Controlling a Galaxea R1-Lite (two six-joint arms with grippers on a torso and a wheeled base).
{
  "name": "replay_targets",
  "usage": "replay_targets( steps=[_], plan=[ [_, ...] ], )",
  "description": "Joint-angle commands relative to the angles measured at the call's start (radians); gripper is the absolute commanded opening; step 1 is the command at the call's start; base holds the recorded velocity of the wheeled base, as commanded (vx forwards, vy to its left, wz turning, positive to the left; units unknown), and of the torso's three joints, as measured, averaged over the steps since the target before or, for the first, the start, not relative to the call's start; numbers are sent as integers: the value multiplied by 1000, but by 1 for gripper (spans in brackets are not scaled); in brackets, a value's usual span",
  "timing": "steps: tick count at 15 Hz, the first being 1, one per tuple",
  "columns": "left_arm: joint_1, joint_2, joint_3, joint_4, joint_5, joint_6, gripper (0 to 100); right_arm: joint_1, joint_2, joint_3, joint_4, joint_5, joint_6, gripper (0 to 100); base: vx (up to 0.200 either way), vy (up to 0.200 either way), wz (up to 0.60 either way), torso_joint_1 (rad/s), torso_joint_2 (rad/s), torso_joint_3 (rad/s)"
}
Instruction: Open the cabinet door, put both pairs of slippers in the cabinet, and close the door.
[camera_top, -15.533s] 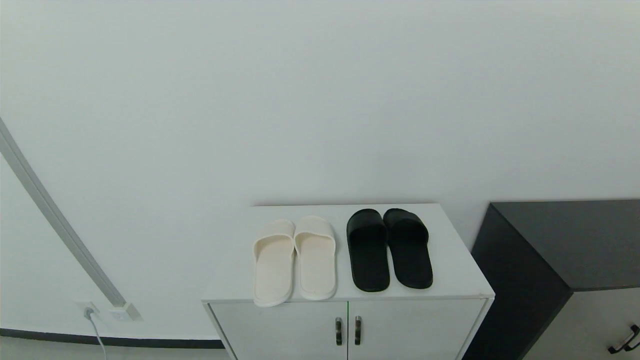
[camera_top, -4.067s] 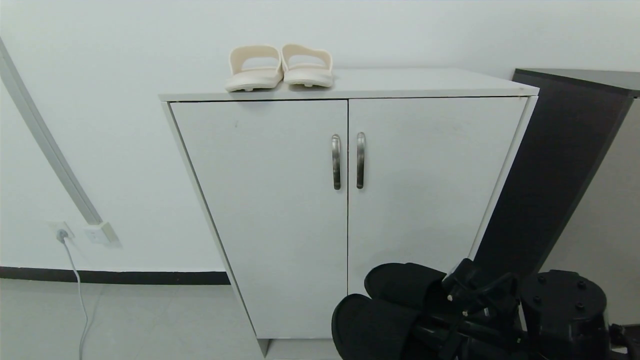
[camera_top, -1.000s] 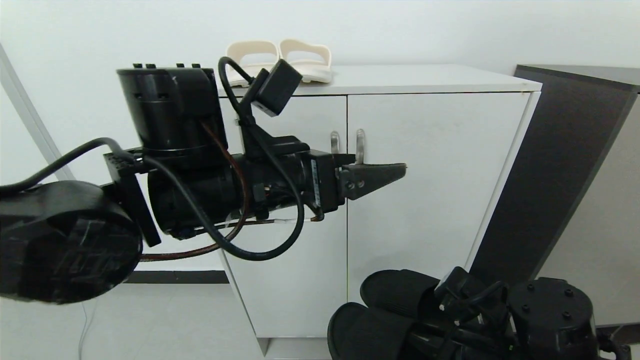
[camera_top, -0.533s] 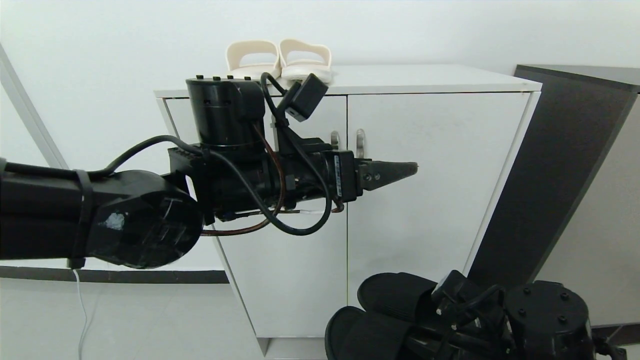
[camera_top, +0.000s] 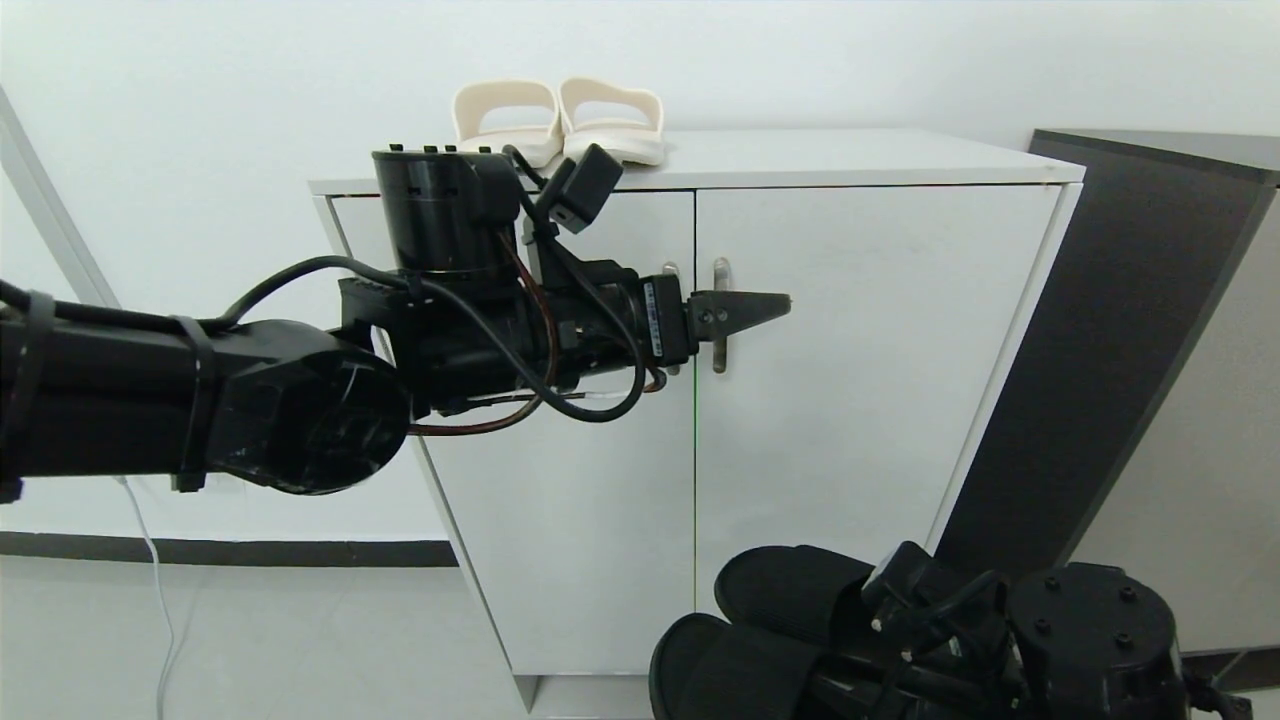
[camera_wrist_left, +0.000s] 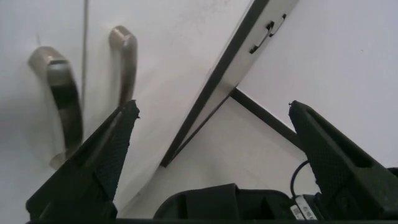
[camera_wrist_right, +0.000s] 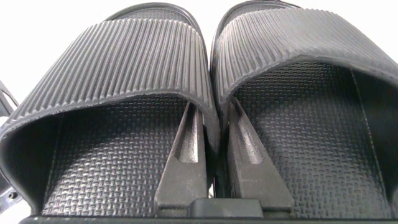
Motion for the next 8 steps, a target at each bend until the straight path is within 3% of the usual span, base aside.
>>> replay_targets(
  steps=[1,8],
  plan=[
    [2,12,-5,-1,22,2,100,0,1,0,0,0,0,0,0,0,0,0,0,0],
    [-1,93,-82,1,61,5,100,0,3,0,0,2,0,0,0,0,0,0,0,0]
  ],
)
